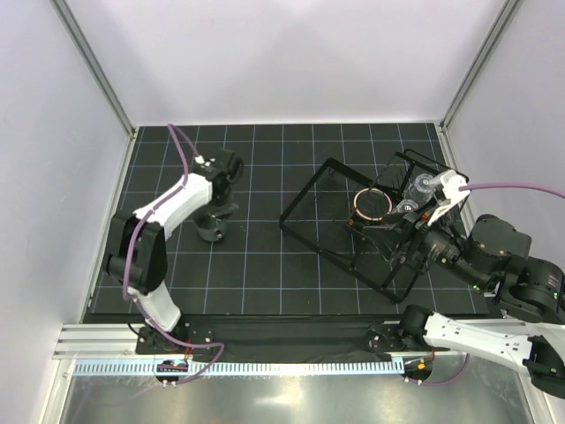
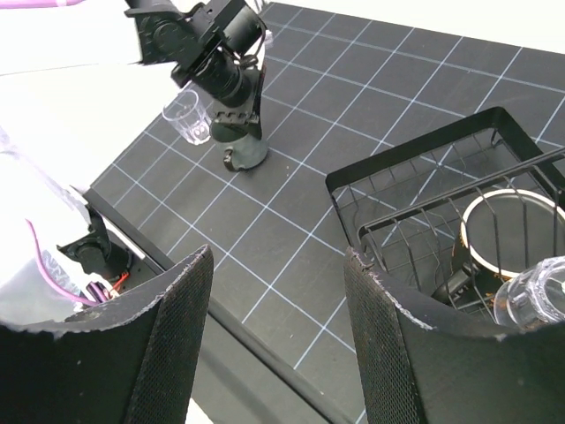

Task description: Load the cups into the dish rack

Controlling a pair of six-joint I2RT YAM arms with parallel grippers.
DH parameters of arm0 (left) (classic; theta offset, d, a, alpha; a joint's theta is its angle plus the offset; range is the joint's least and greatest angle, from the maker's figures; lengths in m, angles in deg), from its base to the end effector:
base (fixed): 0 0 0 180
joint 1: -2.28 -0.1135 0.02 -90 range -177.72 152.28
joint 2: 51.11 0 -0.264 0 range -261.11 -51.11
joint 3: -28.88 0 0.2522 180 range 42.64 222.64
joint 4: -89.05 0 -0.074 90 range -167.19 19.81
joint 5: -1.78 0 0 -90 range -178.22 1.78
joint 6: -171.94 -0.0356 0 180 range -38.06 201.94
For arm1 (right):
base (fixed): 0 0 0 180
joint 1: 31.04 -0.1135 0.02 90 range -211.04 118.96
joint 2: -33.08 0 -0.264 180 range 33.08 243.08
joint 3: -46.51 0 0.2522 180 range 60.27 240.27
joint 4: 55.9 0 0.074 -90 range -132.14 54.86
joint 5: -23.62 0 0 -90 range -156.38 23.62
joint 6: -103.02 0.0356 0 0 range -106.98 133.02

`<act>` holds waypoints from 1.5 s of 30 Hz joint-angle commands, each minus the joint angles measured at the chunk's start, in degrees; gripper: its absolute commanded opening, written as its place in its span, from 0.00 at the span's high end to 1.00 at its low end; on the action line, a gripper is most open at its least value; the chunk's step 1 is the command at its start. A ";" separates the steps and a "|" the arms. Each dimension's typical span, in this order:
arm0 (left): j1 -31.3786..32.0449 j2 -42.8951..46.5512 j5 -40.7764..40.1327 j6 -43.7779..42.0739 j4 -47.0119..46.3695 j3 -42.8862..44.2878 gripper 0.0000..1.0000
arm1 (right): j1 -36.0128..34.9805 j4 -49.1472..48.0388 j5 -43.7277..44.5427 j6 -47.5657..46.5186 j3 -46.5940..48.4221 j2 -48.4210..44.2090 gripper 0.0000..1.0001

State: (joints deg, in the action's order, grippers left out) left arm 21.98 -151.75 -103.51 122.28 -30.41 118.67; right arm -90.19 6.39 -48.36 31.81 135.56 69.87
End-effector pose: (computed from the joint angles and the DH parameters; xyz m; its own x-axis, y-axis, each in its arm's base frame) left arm 0.3336 -0.1095 0.2228 -0.8393 -0.3627 -0.4050 -0.3901 0.9206 -0.0161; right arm 0.0449 0.0537 0.4523 -0.2972 0.0998 -0.9496 -0.5962 0.7574 0.2662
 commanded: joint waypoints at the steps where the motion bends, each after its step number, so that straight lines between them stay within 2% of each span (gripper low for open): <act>1: 9.35 8.35 -1.93 2.11 2.33 -1.93 1.00 | -0.35 -0.63 -1.40 -0.68 -0.14 2.84 0.38; 7: 22.81 15.47 -5.70 12.21 2.17 -10.18 1.00 | -0.35 -1.86 -4.13 -0.16 -1.19 6.62 0.37; 11: 27.92 18.46 -6.86 16.96 1.21 -15.10 1.00 | -0.35 -3.88 -5.89 0.37 -2.51 8.55 0.38; 15: 29.07 19.43 -7.47 18.72 0.77 -18.10 0.99 | -0.26 -4.85 -7.56 0.29 -2.51 10.40 0.37; 18: 29.25 19.87 -6.16 19.25 -1.16 -20.56 0.91 | -0.26 -5.99 -8.00 0.02 -2.60 11.45 0.38; 19: 29.34 20.04 -6.07 19.34 -2.04 -21.01 0.85 | -0.43 -6.34 -8.35 0.02 -2.60 11.63 0.37; 21: 29.51 20.13 -6.16 19.69 -2.31 -21.88 0.82 | -0.35 -7.13 -8.62 0.02 -2.51 12.42 0.37; 24: 29.60 21.18 -6.24 20.04 -2.31 -22.24 0.69 | -0.35 -8.10 -8.97 -0.24 -1.99 13.39 0.38; 25: 29.69 21.97 -6.77 20.30 -2.40 -22.41 0.57 | -0.26 -8.28 -9.06 -0.33 -1.38 13.82 0.37; 28: 29.69 25.57 -7.29 20.22 -1.70 -21.63 0.41 | -0.35 -8.10 -8.36 -1.12 0.20 15.32 0.37; 30: 29.78 28.64 -7.30 20.05 0.06 -20.58 0.35 | -0.35 -7.58 -5.64 -1.47 1.17 16.46 0.37; 34: 29.87 35.58 -8.70 20.39 4.01 -18.55 0.32 | -0.26 -5.82 -0.63 -2.26 4.68 20.93 0.38; 37: 29.87 43.29 -16.86 23.54 10.94 -17.85 0.33 | -0.35 -4.41 1.31 -2.52 7.41 24.79 0.37; 39: 29.87 47.88 -23.26 24.96 15.15 -17.58 0.32 | -0.35 -4.06 0.62 -2.52 8.99 27.00 0.38; 45: 29.87 62.92 -29.88 28.30 19.21 -17.93 0.32 | -1.31 -4.15 -3.25 -0.95 12.77 37.46 0.37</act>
State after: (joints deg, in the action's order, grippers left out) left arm 51.77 -92.47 -125.49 147.02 -16.55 99.65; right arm -90.43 2.46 -50.31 30.34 145.35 103.21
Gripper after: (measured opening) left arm 0.680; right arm 0.624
